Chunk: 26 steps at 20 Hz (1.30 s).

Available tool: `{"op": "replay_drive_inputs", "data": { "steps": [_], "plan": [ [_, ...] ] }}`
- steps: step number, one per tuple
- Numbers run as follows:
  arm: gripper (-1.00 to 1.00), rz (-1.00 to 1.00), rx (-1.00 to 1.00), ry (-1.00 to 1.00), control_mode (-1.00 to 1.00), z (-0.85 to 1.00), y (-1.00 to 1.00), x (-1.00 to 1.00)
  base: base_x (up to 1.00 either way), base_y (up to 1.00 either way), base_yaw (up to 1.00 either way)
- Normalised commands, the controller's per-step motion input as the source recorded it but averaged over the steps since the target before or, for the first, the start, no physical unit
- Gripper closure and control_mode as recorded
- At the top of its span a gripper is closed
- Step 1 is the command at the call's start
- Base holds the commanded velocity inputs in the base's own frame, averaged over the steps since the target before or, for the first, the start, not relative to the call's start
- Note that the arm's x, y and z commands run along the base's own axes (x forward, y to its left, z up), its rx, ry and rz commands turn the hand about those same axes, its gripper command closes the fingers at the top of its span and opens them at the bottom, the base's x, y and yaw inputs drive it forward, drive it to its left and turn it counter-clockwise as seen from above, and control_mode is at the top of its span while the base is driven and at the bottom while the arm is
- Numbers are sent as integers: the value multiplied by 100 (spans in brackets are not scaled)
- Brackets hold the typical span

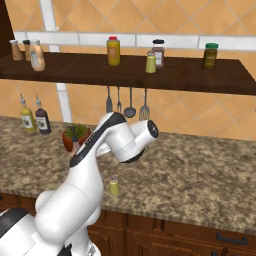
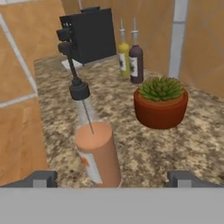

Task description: Put the shaker and condiment bottle from the counter next to their counterparts in the cabinet.

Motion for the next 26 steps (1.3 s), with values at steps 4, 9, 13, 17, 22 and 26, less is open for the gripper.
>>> {"op": "replay_drive_inputs", "data": {
  "steps": [4, 9, 13, 17, 22, 26],
  "plan": [
    [-100, 7, -3, 0, -100, -38, -18, 0, 0, 0, 0],
    [-100, 21, 0, 0, -100, -27, -38, 0, 0, 0, 0],
    [-100, 24, 0, 0, -100, -29, -25, 0, 0, 0, 0],
    [-100, 21, 0, 0, -100, -43, -8, 0, 0, 0, 0],
    [-100, 8, 0, 0, -100, -15, 0, 0, 0, 0, 0],
    [-100, 0, 0, 0, -100, -2, 0, -6, 0, 0, 0]
  ]
}}
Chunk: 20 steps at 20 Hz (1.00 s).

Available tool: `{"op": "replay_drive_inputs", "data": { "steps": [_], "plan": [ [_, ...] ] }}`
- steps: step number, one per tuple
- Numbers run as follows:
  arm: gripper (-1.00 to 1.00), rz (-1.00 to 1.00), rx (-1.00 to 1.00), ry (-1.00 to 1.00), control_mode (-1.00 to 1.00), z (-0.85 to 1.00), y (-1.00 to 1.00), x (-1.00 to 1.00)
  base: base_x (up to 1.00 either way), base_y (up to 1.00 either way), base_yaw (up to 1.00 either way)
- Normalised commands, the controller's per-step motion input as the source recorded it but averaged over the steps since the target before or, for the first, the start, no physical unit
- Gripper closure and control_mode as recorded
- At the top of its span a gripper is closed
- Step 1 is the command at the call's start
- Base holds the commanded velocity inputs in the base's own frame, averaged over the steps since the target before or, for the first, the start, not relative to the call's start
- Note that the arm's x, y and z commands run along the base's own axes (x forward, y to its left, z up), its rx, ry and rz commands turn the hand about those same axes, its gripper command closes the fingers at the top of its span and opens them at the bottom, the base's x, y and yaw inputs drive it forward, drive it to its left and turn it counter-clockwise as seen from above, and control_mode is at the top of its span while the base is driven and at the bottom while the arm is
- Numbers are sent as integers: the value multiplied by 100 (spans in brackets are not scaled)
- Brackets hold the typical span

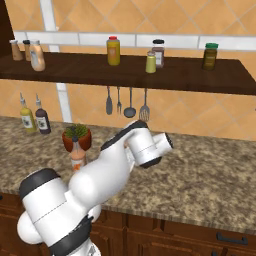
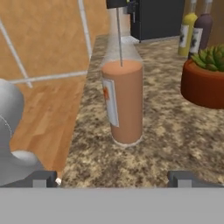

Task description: Put the shaker and condiment bottle from the counter next to their counterparts in the cabinet.

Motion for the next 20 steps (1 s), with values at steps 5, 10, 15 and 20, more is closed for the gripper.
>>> {"op": "replay_drive_inputs", "data": {
  "steps": [5, 10, 15, 20],
  "plan": [
    [-100, 0, 0, -4, -100, -20, 0, -10, 0, 0, 0],
    [-100, 0, 0, -5, -100, -22, 0, 0, 0, 0, 0],
    [-100, 0, 0, -1, -100, -26, 0, 0, 0, 0, 0],
    [-100, 0, 0, -2, -100, -21, 0, 0, 0, 0, 0]
  ]
}}
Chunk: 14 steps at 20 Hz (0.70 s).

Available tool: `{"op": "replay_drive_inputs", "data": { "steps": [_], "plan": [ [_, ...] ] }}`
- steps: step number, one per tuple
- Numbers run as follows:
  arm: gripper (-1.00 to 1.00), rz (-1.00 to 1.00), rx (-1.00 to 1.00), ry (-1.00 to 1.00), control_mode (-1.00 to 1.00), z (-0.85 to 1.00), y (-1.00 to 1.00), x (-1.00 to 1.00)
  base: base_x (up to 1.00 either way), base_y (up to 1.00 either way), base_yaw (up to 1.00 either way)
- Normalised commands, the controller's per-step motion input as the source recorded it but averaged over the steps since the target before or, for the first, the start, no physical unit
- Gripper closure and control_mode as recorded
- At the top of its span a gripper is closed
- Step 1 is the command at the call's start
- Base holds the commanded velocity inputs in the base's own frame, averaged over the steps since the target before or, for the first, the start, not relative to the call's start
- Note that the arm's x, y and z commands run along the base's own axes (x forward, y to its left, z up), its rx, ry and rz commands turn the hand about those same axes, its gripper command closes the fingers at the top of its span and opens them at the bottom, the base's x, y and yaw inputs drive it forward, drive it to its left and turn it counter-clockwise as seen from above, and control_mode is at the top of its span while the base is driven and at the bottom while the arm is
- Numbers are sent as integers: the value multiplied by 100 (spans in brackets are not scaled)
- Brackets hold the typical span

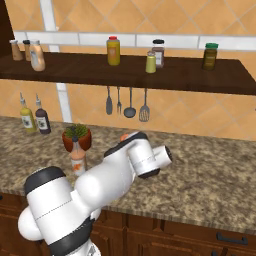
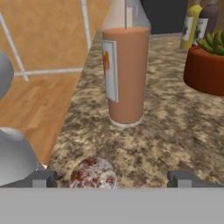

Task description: Put the shaker and condiment bottle from the counter next to their counterparts in the cabinet.

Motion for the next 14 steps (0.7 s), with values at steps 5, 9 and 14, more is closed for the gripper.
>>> {"op": "replay_drive_inputs", "data": {
  "steps": [5, 9, 14],
  "plan": [
    [-100, 0, 0, -2, -100, -18, 0, 0, 0, 0, 0],
    [-100, 0, 0, -1, -100, -16, 0, 0, 0, 0, 0],
    [-100, 0, 0, 0, -100, -13, 0, 0, 0, 0, 0]
  ]
}}
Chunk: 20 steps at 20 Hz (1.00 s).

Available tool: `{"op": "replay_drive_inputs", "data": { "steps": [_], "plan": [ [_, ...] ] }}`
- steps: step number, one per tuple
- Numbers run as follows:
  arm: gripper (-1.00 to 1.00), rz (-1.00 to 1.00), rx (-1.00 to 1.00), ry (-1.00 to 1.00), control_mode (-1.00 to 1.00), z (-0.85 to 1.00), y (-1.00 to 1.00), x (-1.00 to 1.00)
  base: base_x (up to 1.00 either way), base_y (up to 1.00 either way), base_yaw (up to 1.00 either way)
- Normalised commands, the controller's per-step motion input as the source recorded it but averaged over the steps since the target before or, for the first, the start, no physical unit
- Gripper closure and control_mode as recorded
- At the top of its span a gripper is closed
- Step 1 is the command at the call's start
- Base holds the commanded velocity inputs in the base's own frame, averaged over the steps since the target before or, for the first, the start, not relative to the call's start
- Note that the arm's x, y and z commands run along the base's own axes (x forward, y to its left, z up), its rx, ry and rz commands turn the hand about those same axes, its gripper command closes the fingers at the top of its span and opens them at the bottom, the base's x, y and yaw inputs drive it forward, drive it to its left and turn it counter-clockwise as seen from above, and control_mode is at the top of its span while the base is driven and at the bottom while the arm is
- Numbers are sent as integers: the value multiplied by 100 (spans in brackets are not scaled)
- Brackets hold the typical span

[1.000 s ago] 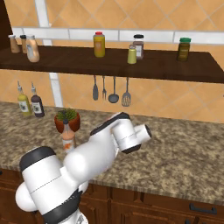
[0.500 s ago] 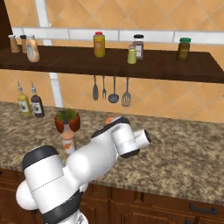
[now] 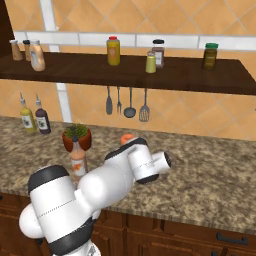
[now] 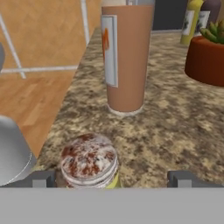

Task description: Put the shaker and condiment bottle from the counter next to their counterparts in the cabinet.

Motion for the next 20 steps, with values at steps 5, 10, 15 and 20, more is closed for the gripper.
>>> {"op": "replay_drive_inputs", "data": {
  "steps": [5, 10, 15, 20],
  "plan": [
    [-100, 0, 0, 0, -100, -12, 0, 0, 0, 0, 0],
    [100, 0, 0, 0, -100, -14, 0, 0, 0, 0, 0],
    [100, 0, 0, 0, -100, -7, 0, 0, 0, 0, 0],
    [100, 0, 0, 0, -100, 12, 0, 0, 0, 0, 0]
  ]
}}
